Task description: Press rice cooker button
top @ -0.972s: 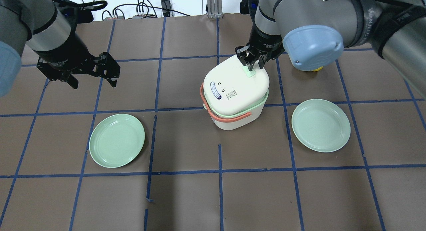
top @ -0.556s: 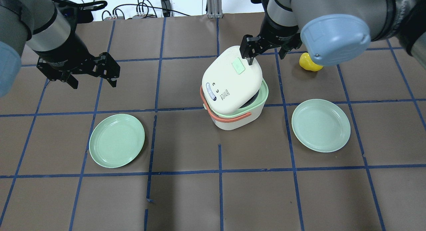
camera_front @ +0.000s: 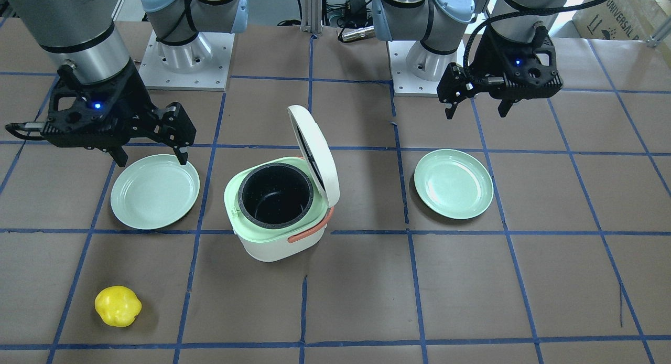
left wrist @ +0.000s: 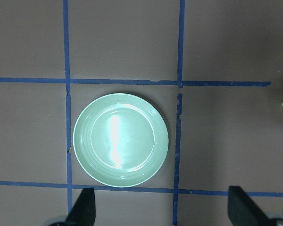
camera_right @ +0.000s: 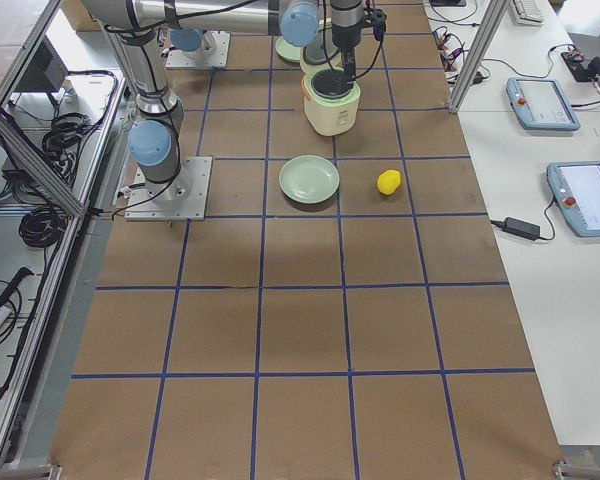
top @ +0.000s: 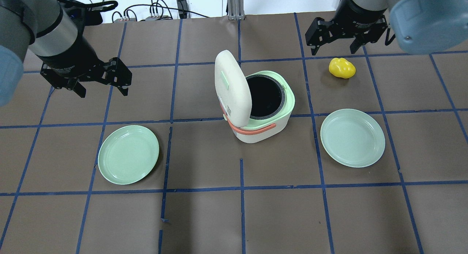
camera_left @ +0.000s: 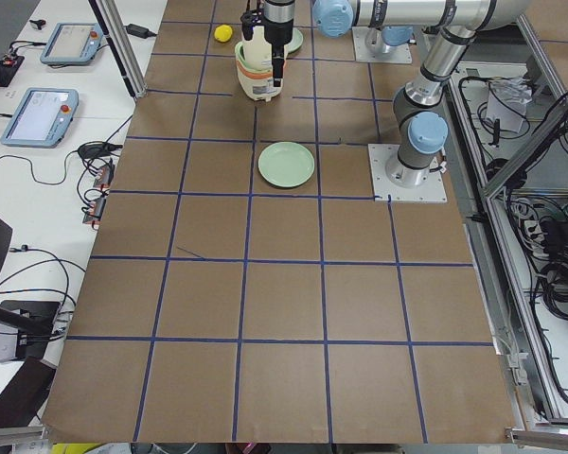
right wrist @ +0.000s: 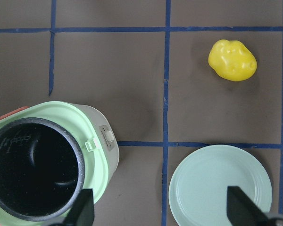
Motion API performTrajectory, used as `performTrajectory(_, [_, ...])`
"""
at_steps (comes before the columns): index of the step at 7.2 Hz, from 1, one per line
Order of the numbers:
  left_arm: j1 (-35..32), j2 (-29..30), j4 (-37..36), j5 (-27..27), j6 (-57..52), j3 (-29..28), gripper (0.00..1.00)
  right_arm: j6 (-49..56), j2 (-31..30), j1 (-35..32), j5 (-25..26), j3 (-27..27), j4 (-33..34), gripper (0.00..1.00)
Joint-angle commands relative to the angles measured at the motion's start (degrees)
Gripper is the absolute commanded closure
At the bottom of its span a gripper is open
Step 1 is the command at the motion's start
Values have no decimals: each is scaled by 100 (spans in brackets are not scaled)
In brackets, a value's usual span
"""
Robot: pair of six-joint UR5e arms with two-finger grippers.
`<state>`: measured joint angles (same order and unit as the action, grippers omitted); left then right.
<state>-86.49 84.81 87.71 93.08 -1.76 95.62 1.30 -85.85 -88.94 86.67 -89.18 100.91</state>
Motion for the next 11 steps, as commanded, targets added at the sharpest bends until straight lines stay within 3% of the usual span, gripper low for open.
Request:
performTrajectory(1, [0,0,0,0,0,0,0,10,-168,123,17,-20,-665,0])
performTrajectory(2, [0,0,0,0,0,0,0,2,-213,123,43,-20,-913,0])
performTrajectory(11, [0,0,0,0,0,0,0,10,-468,70,35,-55,-897,0])
